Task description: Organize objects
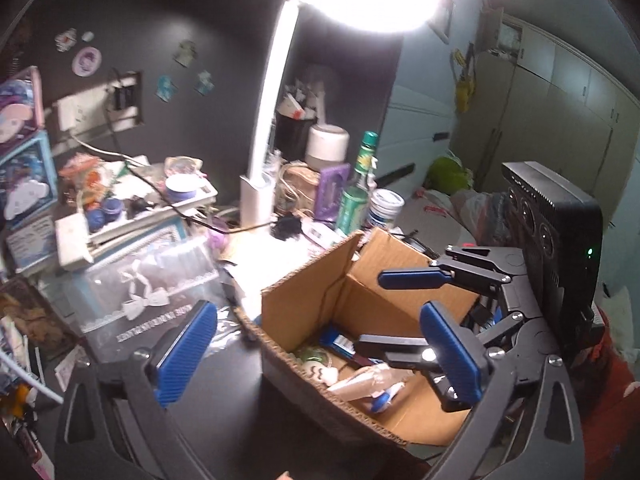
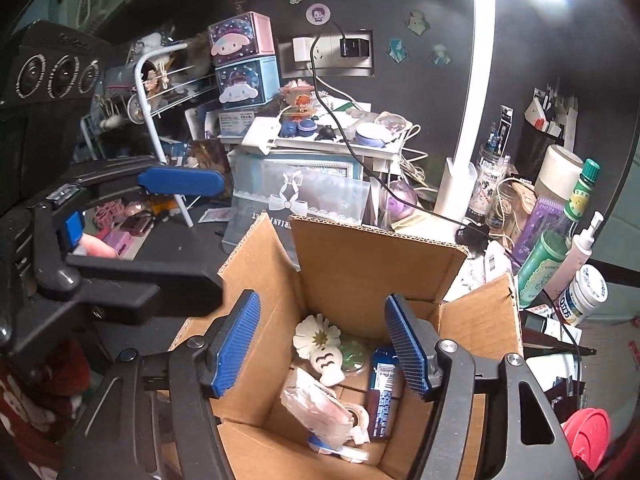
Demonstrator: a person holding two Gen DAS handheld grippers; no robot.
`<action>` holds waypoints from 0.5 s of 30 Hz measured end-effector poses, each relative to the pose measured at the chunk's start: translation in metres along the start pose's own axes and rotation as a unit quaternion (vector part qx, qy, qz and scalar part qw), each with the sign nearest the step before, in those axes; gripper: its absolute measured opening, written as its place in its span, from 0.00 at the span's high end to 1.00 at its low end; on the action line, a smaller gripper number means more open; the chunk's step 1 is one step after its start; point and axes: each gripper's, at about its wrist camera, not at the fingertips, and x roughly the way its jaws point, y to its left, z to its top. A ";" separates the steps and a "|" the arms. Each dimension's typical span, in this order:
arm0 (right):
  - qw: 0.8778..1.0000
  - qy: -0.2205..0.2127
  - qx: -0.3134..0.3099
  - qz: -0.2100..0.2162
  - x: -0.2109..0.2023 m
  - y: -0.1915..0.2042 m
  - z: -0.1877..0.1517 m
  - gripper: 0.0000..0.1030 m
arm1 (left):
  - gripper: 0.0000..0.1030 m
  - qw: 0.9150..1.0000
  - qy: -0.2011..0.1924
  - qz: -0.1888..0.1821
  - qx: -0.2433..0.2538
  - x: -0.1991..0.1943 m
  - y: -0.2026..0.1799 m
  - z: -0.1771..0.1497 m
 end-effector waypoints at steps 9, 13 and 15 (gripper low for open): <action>1.000 -0.019 -0.022 -0.002 -0.006 0.012 -0.001 0.37 | 0.01 0.988 -0.067 0.139 -0.019 -0.037 0.008 -0.027; 0.999 -0.037 -0.027 0.004 -0.012 0.016 -0.004 0.26 | 0.01 0.980 -0.092 0.169 -0.042 -0.046 0.013 -0.042; 0.998 -0.046 -0.030 0.004 -0.016 0.019 -0.005 0.26 | 0.01 0.978 -0.098 0.175 -0.055 -0.050 0.016 -0.048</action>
